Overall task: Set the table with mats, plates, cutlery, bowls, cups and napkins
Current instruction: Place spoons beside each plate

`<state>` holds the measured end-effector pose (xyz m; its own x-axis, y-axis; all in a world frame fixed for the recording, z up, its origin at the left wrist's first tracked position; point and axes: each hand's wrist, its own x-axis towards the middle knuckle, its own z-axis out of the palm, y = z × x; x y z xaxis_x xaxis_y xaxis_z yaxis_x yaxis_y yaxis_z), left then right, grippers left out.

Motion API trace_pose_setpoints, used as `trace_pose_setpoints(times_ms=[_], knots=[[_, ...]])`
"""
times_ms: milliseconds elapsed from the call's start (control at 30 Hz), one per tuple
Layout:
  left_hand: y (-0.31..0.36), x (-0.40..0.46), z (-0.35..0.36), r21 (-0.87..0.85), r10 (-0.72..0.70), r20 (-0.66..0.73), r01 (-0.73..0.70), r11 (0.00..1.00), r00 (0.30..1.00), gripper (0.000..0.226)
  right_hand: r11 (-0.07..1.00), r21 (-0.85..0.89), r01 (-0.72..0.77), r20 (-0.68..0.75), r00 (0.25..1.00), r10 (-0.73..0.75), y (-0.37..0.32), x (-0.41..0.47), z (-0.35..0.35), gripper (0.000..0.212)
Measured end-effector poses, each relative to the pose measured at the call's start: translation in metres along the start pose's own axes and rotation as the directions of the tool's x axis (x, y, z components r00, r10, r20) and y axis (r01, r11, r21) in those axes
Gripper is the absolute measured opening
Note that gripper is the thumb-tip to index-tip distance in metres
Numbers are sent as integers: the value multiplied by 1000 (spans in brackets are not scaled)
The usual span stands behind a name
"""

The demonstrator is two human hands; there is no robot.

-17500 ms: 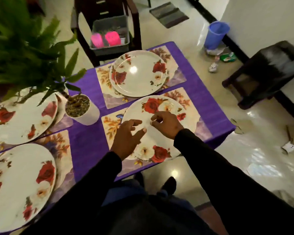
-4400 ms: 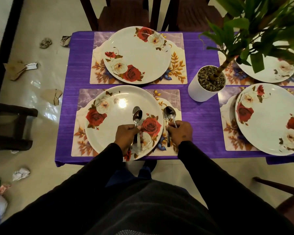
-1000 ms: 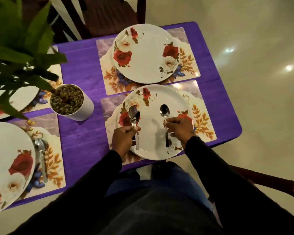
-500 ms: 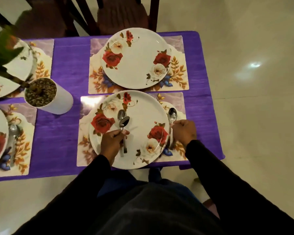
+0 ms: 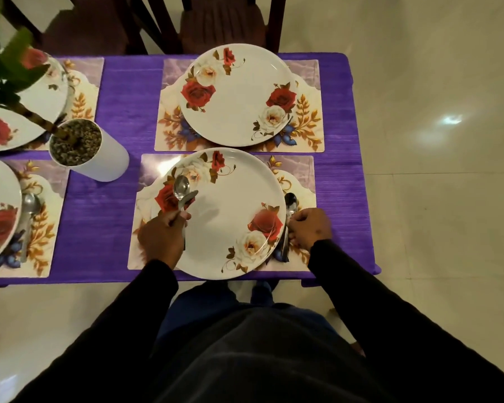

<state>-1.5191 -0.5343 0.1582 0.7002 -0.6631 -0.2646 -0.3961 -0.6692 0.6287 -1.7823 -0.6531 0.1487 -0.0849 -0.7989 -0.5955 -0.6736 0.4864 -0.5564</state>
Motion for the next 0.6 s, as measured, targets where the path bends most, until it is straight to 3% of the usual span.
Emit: trace_pose_setpoints(times_ms=[233, 433, 600], knots=[[-5, 3, 1, -138, -69, 82, 80, 987, 994, 20, 994, -108, 34, -85, 995, -43, -5, -1, 5, 3], [-5, 7, 2, -140, -59, 103, 73, 987, 993, 20, 993, -100, 63, -168, 983, -79, -10, -4, 0, 13], [-7, 8, 1, -151, -67, 132, 87, 985, 989, 20, 995, -52, 81, -122, 989, -87, -13, -1, 8, 10]])
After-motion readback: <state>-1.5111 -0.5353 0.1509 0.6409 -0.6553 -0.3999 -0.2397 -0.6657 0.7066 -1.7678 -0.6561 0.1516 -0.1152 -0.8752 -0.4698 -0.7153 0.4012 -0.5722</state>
